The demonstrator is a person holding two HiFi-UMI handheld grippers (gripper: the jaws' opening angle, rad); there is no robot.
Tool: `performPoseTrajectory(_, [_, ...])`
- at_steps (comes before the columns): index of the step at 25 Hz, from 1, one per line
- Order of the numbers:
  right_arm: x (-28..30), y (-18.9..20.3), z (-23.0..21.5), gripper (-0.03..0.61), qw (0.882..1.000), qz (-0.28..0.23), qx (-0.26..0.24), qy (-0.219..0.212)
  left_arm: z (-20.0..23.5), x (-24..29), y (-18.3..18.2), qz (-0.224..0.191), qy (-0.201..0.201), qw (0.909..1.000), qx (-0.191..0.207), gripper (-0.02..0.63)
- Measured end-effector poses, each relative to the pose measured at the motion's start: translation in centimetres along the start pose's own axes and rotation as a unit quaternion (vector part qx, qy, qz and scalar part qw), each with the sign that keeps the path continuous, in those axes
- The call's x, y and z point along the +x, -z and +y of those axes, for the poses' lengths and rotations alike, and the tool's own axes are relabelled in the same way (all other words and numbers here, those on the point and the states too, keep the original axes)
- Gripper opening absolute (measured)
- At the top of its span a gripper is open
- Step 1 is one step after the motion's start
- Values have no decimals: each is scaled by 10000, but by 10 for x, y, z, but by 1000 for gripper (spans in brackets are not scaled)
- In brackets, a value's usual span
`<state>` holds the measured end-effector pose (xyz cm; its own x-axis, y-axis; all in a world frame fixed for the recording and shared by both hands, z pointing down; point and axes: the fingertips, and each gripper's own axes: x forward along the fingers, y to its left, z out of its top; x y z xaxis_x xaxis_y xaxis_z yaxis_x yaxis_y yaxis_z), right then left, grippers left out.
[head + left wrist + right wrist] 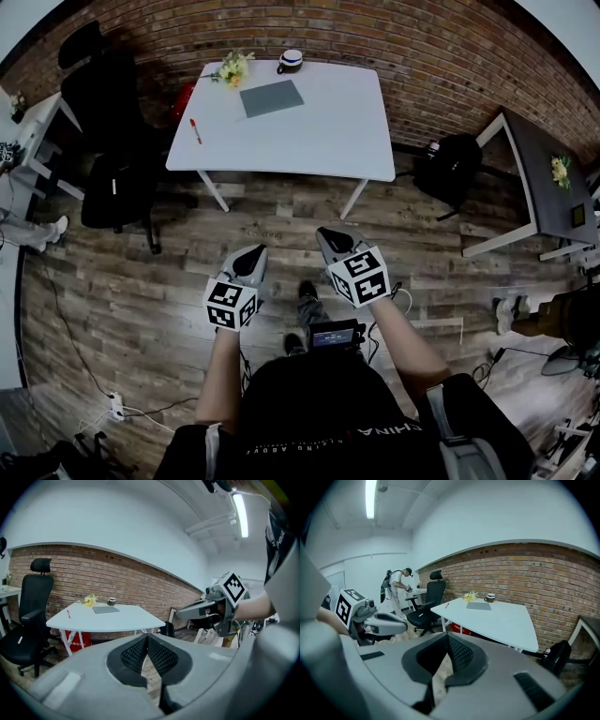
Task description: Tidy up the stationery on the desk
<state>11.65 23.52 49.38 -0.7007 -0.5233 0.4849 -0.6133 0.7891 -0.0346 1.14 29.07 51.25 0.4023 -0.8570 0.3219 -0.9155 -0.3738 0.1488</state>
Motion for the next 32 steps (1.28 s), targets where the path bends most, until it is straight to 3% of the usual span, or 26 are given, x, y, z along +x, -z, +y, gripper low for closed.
performPoseTrajectory(16, [102, -62, -135, 9, 9993, -70, 314, -207, 68, 145, -71, 266, -5, 9996, 105, 2])
performPoseTrajectory(26, [145, -67, -165, 9, 9983, 29, 413, -409, 97, 186, -72, 462, -94, 9989, 64, 2])
performPoseTrajectory(32, [163, -75, -179, 9, 9984, 90, 460, -304, 113, 213, -78, 476, 100, 9988, 23, 2])
